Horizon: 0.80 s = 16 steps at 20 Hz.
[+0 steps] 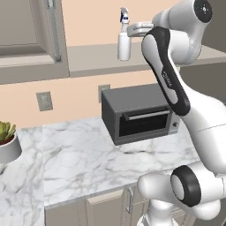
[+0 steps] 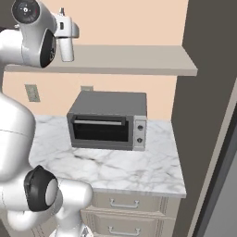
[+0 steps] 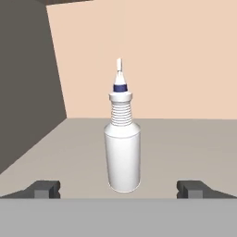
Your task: Move the cutting board and knife to the sink. Then move spray from the shelves to the counter.
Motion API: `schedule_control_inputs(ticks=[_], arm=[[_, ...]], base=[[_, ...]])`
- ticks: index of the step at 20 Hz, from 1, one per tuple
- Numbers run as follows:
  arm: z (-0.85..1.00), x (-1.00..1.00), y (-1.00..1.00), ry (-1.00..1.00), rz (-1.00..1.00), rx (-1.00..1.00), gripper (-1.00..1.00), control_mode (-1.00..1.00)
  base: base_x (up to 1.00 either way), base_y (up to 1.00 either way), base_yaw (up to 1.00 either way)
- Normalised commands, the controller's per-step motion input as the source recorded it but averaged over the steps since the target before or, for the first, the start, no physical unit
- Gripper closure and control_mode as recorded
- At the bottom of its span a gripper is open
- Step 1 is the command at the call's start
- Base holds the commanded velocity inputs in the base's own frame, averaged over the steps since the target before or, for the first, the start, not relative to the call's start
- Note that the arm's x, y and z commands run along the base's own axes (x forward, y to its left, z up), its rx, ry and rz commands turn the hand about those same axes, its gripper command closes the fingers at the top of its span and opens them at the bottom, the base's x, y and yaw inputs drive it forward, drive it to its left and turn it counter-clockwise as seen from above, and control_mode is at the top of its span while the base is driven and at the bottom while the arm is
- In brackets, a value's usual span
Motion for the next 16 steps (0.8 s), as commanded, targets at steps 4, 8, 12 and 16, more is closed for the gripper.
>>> schedule_control_inputs(ticks=[4,8,12,16], arm=[[0.01,0.22,0.10,-0.02,0.02,-0.01,-1.00,-1.00],[0.00,0.27,0.06,0.00,0.02,-0.01,-1.00,-1.00],[0.00,0.30,0.09,0.00,0.01,0.00,-1.00,-1.00],[0.00,0.30,0.05,0.00,0.01,0.00,-1.00,-1.00]], base=[[0.00,0.00,0.00],[0.00,0.00,0.00],[0.00,0.00,0.00],[0.00,0.00,0.00]])
